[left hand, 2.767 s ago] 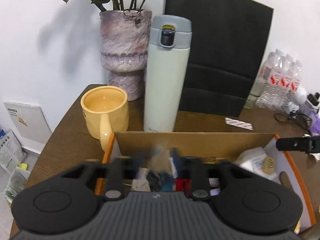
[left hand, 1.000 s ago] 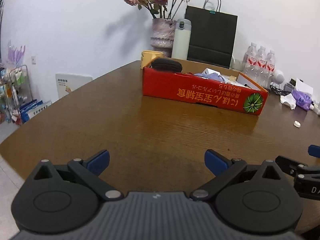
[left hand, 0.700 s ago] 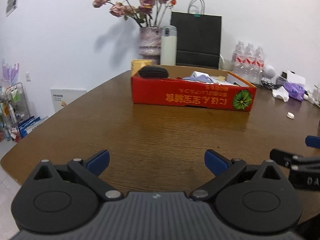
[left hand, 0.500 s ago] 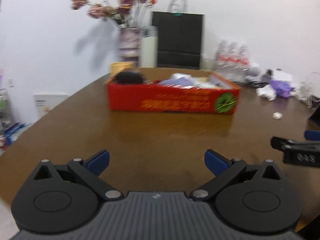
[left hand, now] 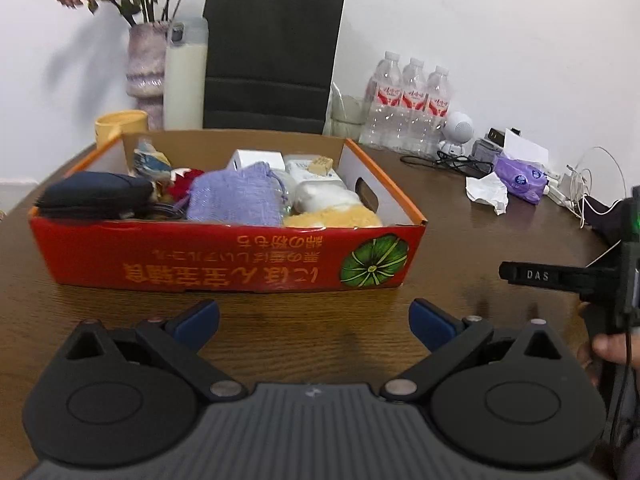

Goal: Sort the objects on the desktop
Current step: 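Grasp the small white round piece on the table with the right tool, then carry the white piece into the box with the right tool and open it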

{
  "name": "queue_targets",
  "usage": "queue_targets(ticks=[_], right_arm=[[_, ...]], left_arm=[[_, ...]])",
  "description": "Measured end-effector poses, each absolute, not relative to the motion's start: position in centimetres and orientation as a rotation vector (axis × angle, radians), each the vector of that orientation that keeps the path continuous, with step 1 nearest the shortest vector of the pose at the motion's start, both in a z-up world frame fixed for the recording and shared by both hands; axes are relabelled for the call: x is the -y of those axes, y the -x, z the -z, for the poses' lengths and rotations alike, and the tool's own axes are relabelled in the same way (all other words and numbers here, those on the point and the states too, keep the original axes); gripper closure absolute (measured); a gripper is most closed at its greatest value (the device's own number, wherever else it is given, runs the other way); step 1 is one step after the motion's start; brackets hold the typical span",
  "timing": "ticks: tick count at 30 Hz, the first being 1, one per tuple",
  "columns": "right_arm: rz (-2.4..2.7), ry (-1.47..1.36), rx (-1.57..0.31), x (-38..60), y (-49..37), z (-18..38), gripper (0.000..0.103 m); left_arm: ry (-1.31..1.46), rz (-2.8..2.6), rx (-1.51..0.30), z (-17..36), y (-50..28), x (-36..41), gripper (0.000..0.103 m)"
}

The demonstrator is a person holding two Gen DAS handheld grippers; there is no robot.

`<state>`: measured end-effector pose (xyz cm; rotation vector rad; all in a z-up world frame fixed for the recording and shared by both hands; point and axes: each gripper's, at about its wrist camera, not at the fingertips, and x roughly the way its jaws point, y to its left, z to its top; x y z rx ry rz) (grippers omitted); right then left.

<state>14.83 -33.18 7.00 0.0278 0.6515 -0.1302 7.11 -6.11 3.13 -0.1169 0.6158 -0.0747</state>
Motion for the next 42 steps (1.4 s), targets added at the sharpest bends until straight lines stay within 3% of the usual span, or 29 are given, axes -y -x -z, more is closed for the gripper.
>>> queue_targets(ticks=[1,2,4,6,21,22,24,25,26,27,42], right_arm=[[0.128,-0.035,-0.667,33.5,-15.6,-6.7,0.03],[0.124,-0.04,-0.68,33.6,-16.2,-6.5,0.045],[0.115,-0.062,-0.698,33.9,-16.9,-6.1,0.065],[0.081,-0.039,-0.679,33.0,-16.4,-5.8,0.077],[-0.465,0.118,-0.607,17.5,-6.3,-7.6,0.077],[-0.466,0.117,-0.601,17.3,-5.9,-7.7,0.077],[-0.472,0.096,-0.598,16.8,-4.9,-8.1,0.077],[-0.478,0.082,-0.595,16.8,-4.5,-8.3,0.077],[-0.481,0.077,-0.587,16.6,-4.0,-8.5,0.077],[-0.478,0.073,-0.579,16.6,-3.3,-8.7,0.077],[-0.462,0.046,-0.38,20.9,9.3,-15.0,0.077]], left_arm=[[0.119,0.07,-0.618,-2.9,-7.4,6.1,0.0],[0.123,0.065,-0.619,-2.8,-7.6,5.9,0.0],[0.143,0.054,-0.622,-2.5,-7.9,5.4,0.0],[0.163,0.042,-0.632,-2.4,-8.0,4.7,0.0],[0.119,-0.098,-0.6,-1.8,-3.1,-0.6,0.009],[0.114,-0.093,-0.586,-1.9,-2.4,-0.8,0.014],[0.086,-0.068,-0.587,-1.9,-1.2,-0.9,0.063],[0.083,-0.065,-0.597,-1.8,-0.7,-0.9,0.074],[0.088,-0.063,-0.607,-1.7,-0.2,-0.9,0.094],[0.096,-0.056,-0.613,-1.7,0.5,-1.0,0.097],[0.022,0.003,-0.389,-6.6,14.3,1.5,0.098]])
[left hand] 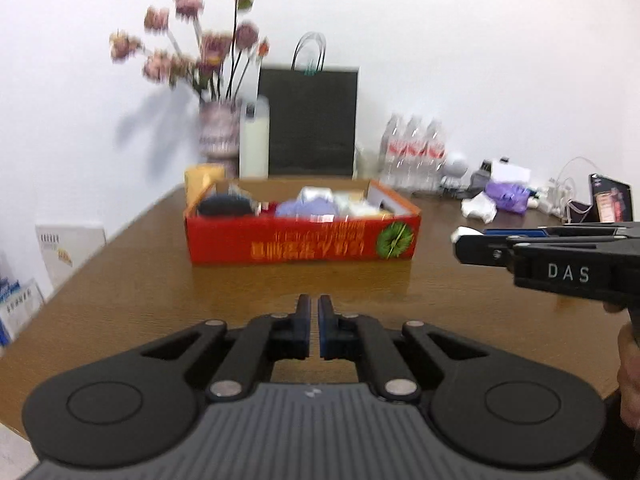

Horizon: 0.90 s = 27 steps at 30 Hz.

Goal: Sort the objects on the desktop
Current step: 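Carry the white piece into the box with the right tool and open it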

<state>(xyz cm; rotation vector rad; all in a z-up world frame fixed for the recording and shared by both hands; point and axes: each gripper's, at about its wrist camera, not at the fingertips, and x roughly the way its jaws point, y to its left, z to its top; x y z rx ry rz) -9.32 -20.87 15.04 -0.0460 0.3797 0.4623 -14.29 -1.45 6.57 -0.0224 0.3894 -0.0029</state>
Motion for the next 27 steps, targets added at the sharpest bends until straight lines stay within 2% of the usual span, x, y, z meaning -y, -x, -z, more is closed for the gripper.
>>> queue_targets(ticks=[4,9,17,27], right_arm=[[-0.416,0.037,-0.329,22.2,9.8,-16.8,0.077],[-0.404,-0.001,-0.239,22.1,6.4,-19.8,0.077],[-0.422,-0.006,-0.173,20.3,-1.9,-23.7,0.077],[-0.487,0.001,-0.565,19.1,-18.8,-21.9,0.077]], left_arm=[[0.036,-0.018,-0.312,-9.3,14.4,0.6,0.098],[0.044,-0.026,-0.234,-12.7,10.7,-0.5,0.098],[0.115,-0.004,-0.294,-15.7,2.2,-3.8,0.097],[0.182,0.01,-0.517,-15.8,-12.9,-8.7,0.097]])
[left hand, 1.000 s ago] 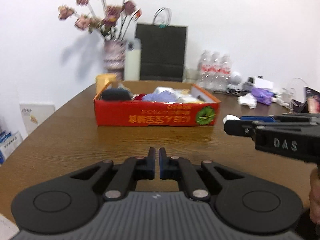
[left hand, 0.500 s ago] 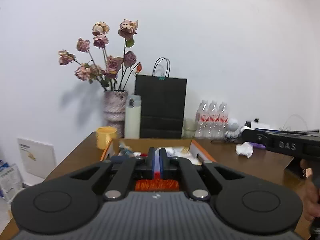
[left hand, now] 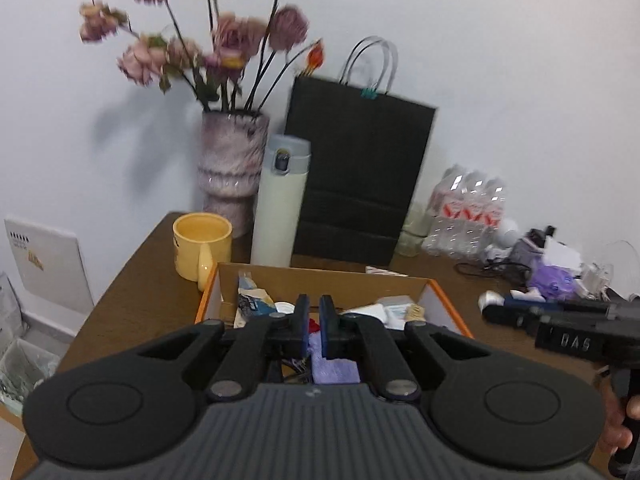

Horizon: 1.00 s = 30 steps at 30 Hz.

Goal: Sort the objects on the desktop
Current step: 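Carry the white piece into the box with the right tool and open it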

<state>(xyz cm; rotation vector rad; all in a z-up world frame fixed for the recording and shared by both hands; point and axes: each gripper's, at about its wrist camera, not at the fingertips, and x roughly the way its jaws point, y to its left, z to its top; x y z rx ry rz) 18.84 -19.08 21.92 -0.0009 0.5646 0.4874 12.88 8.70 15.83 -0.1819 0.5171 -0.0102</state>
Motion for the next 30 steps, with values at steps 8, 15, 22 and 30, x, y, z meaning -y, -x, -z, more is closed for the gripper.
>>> queue_targets(ticks=[8,15,22,30], right_arm=[[-0.682,0.004,-0.83,13.4,-23.7,-17.2,0.077],[-0.646,0.032,-0.956,9.9,-26.2,-13.5,0.059],[-0.533,0.025,-0.924,12.3,-27.2,-15.4,0.024],[-0.335,0.014,-0.962,15.9,-28.3,-16.5,0.003]], left_arm=[[0.13,0.007,-0.658,-11.9,-18.8,-8.6,0.097],[0.133,0.021,-0.796,-8.0,-20.7,-9.0,0.096],[0.099,-0.048,-0.849,-8.5,-22.1,-8.6,0.009],[0.117,-0.117,-0.855,-10.2,-21.7,-8.5,0.0]])
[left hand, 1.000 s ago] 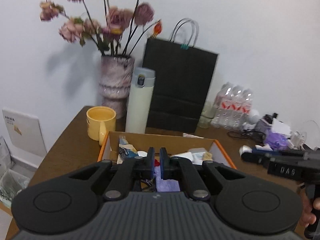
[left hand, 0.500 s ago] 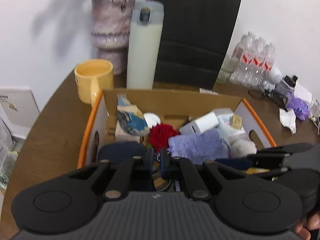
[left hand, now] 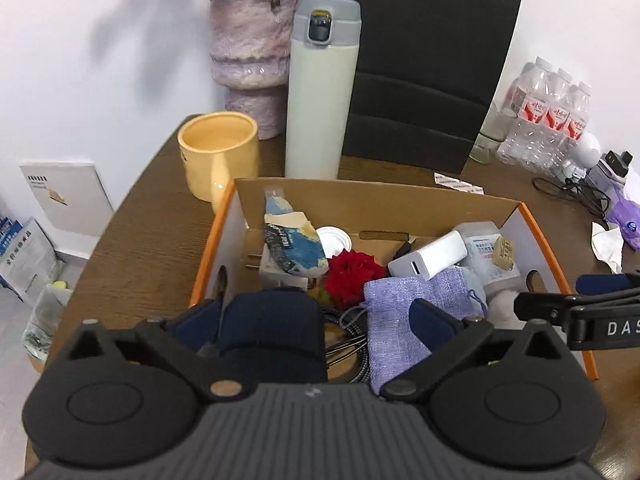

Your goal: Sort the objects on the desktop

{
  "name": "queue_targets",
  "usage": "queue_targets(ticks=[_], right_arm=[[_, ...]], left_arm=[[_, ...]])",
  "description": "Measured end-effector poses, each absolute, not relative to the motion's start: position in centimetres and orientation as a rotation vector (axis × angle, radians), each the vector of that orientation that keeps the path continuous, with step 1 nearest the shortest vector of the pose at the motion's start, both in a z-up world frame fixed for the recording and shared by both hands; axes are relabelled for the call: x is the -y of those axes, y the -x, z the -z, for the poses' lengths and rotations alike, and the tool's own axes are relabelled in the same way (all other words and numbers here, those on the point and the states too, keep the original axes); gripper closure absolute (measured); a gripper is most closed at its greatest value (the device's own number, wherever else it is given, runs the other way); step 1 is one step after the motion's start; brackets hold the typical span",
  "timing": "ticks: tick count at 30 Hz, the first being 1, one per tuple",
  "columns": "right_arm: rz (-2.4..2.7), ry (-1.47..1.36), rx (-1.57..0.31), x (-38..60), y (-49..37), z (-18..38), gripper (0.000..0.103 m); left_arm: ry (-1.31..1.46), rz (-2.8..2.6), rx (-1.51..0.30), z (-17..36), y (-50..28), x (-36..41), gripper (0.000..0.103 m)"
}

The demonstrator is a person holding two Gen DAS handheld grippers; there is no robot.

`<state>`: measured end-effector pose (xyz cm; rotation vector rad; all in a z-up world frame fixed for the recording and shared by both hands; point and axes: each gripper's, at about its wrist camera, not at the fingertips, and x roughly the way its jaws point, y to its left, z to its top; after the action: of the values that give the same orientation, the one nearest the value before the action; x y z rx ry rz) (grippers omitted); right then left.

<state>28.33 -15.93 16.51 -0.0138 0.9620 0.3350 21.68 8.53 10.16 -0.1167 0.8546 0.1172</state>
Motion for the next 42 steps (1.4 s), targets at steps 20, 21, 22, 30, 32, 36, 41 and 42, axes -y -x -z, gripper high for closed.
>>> queue_targets(ticks=[20,21,22,30,32,36,41,42], right_arm=[[-0.223,-0.067,-0.477,18.5,-10.2,-15.1,0.0],[-0.221,-0.057,-0.477,18.6,-9.1,-14.8,0.0],[-0.219,-0.05,-0.477,18.8,-7.9,-14.4,0.0],[-0.236,-0.041,-0.534,20.2,-1.3,-10.6,0.0],[-0.226,-0.018,-0.542,20.3,-0.7,-9.7,0.0],[-0.204,-0.02,-0.568,19.9,-0.9,-8.5,0.0],[-0.204,0.017,-0.572,17.8,-2.1,-7.4,0.0],[-0.201,0.033,-0.575,17.2,-2.5,-7.2,0.0]], left_arm=[[0.022,-0.105,-0.529,-10.1,-5.9,-2.6,0.0],[0.036,-0.102,-0.529,-9.7,-4.7,-2.5,0.0],[0.048,-0.1,-0.532,-9.3,-3.7,-2.4,0.0],[0.084,-0.105,-0.59,-5.6,1.8,-2.3,0.0],[0.042,-0.095,-0.6,-4.7,2.1,-2.1,0.0],[0.02,-0.108,-0.632,-3.1,1.6,-2.4,0.0],[0.04,-0.116,-0.678,-1.5,0.2,-3.4,0.0],[0.038,-0.117,-0.683,-1.2,0.0,-3.5,0.0]])
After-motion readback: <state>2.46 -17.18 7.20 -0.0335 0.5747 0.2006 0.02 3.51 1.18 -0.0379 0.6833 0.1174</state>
